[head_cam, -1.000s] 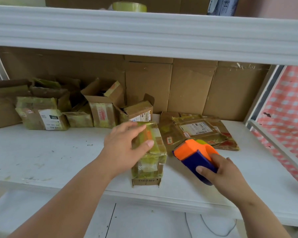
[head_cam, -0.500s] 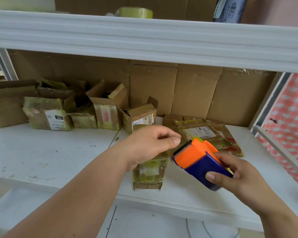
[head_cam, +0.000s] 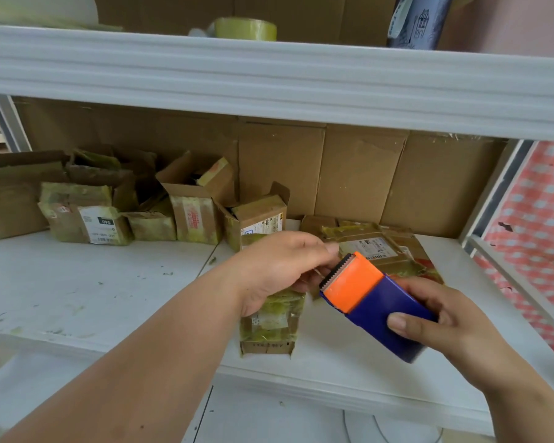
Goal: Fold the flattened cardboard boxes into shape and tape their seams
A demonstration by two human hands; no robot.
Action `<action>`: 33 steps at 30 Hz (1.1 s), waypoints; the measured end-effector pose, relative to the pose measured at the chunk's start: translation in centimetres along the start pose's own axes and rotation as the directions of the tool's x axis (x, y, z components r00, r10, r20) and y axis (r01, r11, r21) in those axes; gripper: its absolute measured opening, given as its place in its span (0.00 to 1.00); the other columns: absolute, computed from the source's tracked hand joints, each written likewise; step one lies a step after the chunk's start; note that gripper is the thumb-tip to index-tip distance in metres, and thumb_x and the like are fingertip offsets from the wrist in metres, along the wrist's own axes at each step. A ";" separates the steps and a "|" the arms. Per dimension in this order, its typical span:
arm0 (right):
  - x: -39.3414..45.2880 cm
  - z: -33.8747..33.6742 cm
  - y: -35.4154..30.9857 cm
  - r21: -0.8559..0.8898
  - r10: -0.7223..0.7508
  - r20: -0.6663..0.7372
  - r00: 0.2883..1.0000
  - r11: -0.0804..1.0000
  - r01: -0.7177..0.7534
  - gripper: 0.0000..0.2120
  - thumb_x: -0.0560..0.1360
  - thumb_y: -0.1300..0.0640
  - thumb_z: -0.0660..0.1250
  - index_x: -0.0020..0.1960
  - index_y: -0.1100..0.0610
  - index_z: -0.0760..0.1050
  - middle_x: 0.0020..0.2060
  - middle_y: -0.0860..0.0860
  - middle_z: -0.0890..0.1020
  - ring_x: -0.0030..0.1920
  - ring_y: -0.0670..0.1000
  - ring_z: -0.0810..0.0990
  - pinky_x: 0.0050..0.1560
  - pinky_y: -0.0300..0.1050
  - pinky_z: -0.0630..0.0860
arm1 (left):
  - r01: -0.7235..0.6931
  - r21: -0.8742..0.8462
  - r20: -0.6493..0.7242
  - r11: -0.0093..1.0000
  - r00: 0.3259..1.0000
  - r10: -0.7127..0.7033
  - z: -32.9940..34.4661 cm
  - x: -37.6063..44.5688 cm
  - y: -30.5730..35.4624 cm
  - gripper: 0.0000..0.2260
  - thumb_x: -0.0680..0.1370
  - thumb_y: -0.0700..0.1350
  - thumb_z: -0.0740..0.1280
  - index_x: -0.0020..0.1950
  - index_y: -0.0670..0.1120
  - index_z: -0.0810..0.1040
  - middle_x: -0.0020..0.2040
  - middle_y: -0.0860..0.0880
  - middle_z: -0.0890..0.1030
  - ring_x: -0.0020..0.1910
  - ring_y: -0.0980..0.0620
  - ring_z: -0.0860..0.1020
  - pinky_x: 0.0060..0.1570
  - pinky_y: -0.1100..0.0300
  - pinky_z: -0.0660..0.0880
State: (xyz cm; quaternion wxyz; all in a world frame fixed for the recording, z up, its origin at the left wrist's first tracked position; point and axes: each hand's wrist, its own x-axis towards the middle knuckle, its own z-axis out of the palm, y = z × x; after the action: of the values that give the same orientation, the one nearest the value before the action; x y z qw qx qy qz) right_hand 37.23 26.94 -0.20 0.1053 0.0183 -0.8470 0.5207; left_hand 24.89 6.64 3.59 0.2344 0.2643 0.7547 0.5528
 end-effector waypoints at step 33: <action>5.0 -3.7 -1.9 -0.424 0.146 0.064 0.987 0.899 -0.106 0.32 0.47 0.23 0.69 0.41 0.45 0.84 0.33 0.51 0.84 0.35 0.53 0.82 0.35 0.43 0.71 | -0.049 -0.222 -0.541 0.974 0.837 -0.081 -8.7 -3.4 -2.8 0.08 0.79 0.40 0.67 0.50 0.35 0.81 0.29 0.48 0.76 0.26 0.56 0.72 0.29 0.62 0.76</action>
State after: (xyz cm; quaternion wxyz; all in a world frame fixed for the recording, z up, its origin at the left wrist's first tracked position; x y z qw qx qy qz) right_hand 33.25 29.77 4.09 0.0330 -0.0353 -0.9424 0.3310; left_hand 21.42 -2.42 3.48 0.0426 0.0608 0.7242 0.6856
